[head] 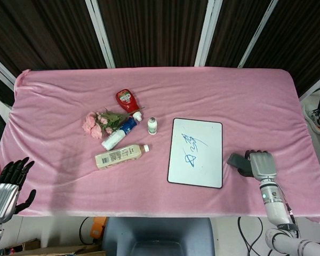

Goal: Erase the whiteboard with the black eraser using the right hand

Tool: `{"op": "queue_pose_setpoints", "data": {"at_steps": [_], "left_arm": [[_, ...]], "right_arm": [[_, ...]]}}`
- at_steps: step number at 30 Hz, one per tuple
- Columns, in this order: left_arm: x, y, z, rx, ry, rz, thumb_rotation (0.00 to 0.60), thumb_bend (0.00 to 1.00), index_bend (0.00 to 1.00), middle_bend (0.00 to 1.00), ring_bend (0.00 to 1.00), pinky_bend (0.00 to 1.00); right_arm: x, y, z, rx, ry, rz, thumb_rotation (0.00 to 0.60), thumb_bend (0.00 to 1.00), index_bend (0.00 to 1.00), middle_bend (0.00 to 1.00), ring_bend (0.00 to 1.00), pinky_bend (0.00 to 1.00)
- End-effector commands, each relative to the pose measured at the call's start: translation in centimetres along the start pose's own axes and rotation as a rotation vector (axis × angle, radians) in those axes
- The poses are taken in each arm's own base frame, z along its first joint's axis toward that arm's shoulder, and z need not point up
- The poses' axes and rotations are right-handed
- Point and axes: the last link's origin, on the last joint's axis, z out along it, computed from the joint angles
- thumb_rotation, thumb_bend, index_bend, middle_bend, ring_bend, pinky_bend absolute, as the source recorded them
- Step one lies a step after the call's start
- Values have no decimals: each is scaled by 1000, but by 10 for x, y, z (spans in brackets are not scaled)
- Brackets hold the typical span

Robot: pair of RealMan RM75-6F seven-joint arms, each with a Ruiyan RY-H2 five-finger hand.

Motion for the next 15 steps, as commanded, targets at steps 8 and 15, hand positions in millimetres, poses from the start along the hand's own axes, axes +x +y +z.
{"op": "queue_pose_setpoints", "data": {"at_steps": [8, 15], "left_arm": [[1, -1, 0, 1, 4, -7, 600, 426, 0, 0, 0, 0], [1, -2, 1, 4, -1, -7, 600, 426, 0, 0, 0, 0]], "right_arm": [[11, -5, 2, 17, 105, 23, 600, 442, 963, 762, 704, 772], [46, -35, 14, 108, 256, 94, 600, 443, 972, 772, 714, 781]]}}
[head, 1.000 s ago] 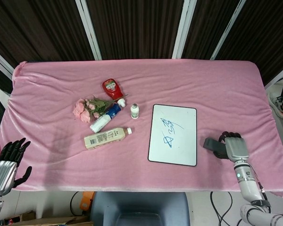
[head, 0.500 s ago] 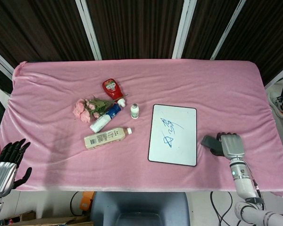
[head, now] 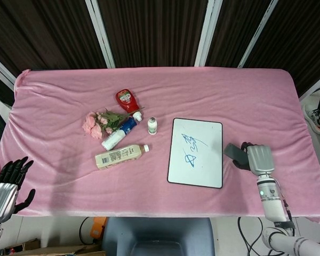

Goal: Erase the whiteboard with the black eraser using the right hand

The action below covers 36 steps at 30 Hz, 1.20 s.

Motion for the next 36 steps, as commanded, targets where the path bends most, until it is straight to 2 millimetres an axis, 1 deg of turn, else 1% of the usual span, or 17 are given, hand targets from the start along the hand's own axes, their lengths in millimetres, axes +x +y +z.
{"op": "queue_pose_setpoints", "data": {"at_steps": [1, 3, 4, 7, 10, 12, 19, 25, 29, 36], "left_arm": [[0, 0, 1, 2, -1, 1, 600, 426, 0, 0, 0, 0], [-1, 0, 1, 5, -2, 3, 600, 426, 0, 0, 0, 0], [-1, 0, 1, 6, -2, 5, 600, 426, 0, 0, 0, 0], [-1, 0, 1, 10, 0, 9, 600, 426, 0, 0, 0, 0], [-1, -1, 2, 17, 0, 11, 600, 426, 0, 0, 0, 0], [-1, -2, 2, 19, -1, 12, 600, 426, 0, 0, 0, 0], [-3, -2, 5, 25, -14, 15, 600, 425, 0, 0, 0, 0], [-3, -2, 7, 32, -16, 19, 600, 425, 0, 0, 0, 0], [-4, -3, 8, 36, -18, 20, 600, 426, 0, 0, 0, 0], [-4, -3, 9, 38, -23, 21, 600, 426, 0, 0, 0, 0]], "right_arm": [[12, -22, 15, 50, 66, 37, 600, 443, 975, 774, 716, 785], [16, -41, 26, 88, 94, 46, 600, 443, 975, 775, 717, 786], [15, -54, 33, 115, 101, 41, 600, 443, 976, 775, 717, 786], [8, -80, 48, 155, 96, 1, 600, 443, 976, 775, 717, 786], [2, -97, 60, 167, 96, -38, 600, 443, 976, 776, 717, 787], [0, -104, 67, 162, 95, -48, 600, 443, 977, 776, 717, 788], [-6, -120, 92, 123, 79, -97, 600, 443, 977, 776, 718, 788], [-16, -127, 105, 95, 40, -113, 600, 442, 977, 776, 717, 788], [-23, -127, 108, 88, 21, -100, 600, 443, 977, 777, 717, 788], [-30, -120, 112, 51, -9, -42, 600, 443, 977, 776, 718, 788]]}}
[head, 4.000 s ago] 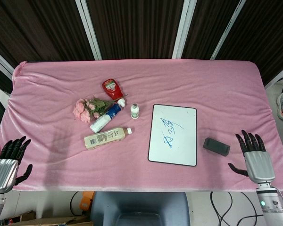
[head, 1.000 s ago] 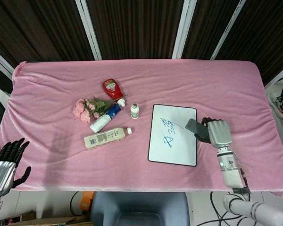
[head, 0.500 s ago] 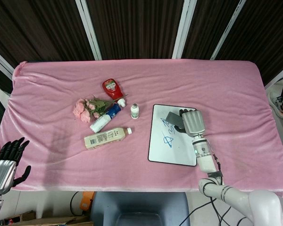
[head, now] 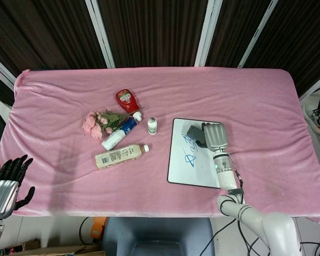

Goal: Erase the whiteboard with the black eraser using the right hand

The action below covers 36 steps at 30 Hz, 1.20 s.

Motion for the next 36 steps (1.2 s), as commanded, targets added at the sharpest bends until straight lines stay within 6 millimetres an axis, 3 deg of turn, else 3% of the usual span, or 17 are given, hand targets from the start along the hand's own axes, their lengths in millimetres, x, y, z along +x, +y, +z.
{"op": "queue_pose_setpoints", "data": {"at_steps": [1, 6, 10, 24, 36], "left_arm": [[0, 0, 0, 0, -2, 1, 600, 426, 0, 0, 0, 0], [-2, 1, 1, 0, -8, 6, 600, 426, 0, 0, 0, 0], [-2, 1, 1, 2, -10, 9, 600, 426, 0, 0, 0, 0], [-1, 0, 0, -1, -5, 2, 600, 425, 0, 0, 0, 0], [0, 1, 0, -4, -3, -1, 600, 425, 0, 0, 0, 0]], "right_arm": [[-4, 1, 2, -19, -21, 52, 600, 443, 977, 777, 718, 788], [-10, 1, 5, -67, -82, 249, 600, 443, 977, 777, 718, 790], [-12, -4, 5, -64, -99, 300, 600, 443, 977, 776, 718, 790], [-16, -37, -6, 38, -96, 228, 600, 443, 977, 777, 718, 790], [-22, -58, -33, 154, -114, 174, 600, 443, 977, 777, 718, 790]]}}
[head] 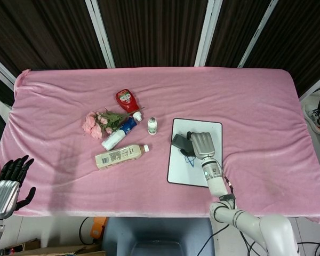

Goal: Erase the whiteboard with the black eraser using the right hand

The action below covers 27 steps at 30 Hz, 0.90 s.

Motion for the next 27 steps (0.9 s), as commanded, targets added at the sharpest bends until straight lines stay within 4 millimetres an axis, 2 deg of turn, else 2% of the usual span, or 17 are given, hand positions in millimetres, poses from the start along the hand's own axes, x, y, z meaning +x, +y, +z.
{"op": "queue_pose_setpoints", "data": {"at_steps": [1, 5, 18, 22, 27], "left_arm": [[0, 0, 0, 0, 0, -1, 600, 425, 0, 0, 0, 0], [1, 0, -1, -1, 5, -2, 600, 425, 0, 0, 0, 0], [1, 1, -2, -10, 6, 0, 600, 424, 0, 0, 0, 0], [0, 2, -2, -11, 2, 3, 600, 424, 0, 0, 0, 0], [0, 2, -1, -10, 1, 6, 600, 424, 0, 0, 0, 0]], "right_arm": [[-5, -3, -11, 41, -12, -44, 600, 443, 977, 777, 718, 790], [-11, -4, -27, 82, -25, -75, 600, 443, 977, 776, 718, 790], [-20, 14, -75, 171, -84, -147, 600, 443, 977, 777, 718, 790], [-18, 22, -80, 166, -81, -164, 600, 443, 977, 777, 718, 790], [-12, 32, -73, 132, -63, -175, 600, 443, 977, 777, 718, 790]]}}
